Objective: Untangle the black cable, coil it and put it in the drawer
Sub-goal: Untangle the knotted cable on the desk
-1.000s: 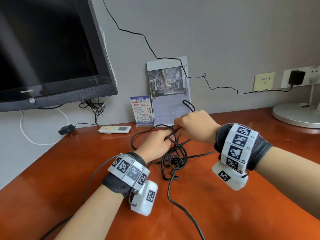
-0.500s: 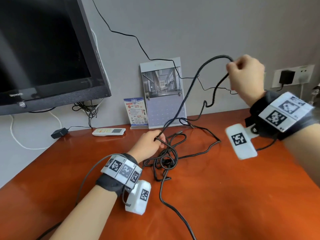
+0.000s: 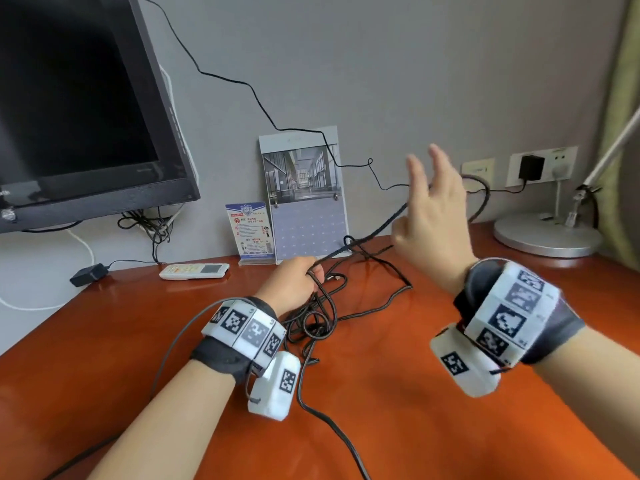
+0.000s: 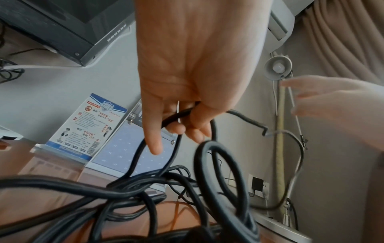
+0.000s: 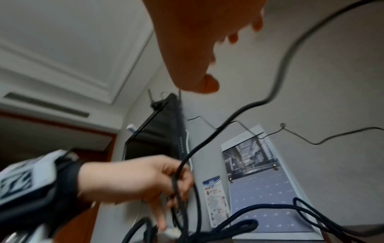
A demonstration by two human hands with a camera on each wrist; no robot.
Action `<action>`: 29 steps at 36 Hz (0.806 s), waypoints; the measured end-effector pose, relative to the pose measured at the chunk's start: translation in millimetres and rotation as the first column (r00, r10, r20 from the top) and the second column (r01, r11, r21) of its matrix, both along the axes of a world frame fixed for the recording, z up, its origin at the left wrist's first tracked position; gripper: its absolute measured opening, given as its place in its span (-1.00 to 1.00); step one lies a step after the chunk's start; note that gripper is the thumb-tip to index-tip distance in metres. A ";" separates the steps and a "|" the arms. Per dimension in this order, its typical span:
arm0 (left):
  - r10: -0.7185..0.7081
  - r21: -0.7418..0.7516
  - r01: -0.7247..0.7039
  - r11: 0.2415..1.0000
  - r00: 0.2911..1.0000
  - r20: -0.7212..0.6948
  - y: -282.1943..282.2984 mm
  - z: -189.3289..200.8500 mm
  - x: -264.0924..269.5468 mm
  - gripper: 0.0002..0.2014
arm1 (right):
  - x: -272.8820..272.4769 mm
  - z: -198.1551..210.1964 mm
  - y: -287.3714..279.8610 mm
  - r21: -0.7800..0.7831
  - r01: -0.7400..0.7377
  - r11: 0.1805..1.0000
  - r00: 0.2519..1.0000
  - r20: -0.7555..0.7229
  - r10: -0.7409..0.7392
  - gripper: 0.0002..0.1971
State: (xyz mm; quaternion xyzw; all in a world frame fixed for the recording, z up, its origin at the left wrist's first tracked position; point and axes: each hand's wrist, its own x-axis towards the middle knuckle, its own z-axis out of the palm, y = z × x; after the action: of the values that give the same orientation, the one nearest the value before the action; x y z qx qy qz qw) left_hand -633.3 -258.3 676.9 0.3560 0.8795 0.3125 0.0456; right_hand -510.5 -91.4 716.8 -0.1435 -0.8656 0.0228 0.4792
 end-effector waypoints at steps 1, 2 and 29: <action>-0.011 -0.006 0.010 1.000 1.000 -0.007 1.0 1.1 2.3 -0.65 | -4.9 -6.2 -5.6 0.129 -0.077 0.989 0.993 0.096 0.064 -0.29; -0.020 -0.014 0.020 1.000 1.000 -0.023 2.4 2.9 5.4 -0.68 | -9.2 -11.0 -10.9 0.250 -0.156 0.955 0.972 0.212 0.103 -0.35; -0.058 0.015 0.058 0.998 0.998 -0.027 -7.1 -8.8 -10.4 -0.67 | 16.3 42.3 2.0 -0.536 -0.592 0.601 0.759 -0.122 0.639 -0.69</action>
State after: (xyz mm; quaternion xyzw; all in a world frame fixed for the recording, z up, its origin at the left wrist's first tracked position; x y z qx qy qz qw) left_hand -643.7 -265.4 668.2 0.3857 0.8670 0.3131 0.0402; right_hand -494.2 -89.5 759.1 0.0327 -0.8365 0.4253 0.3439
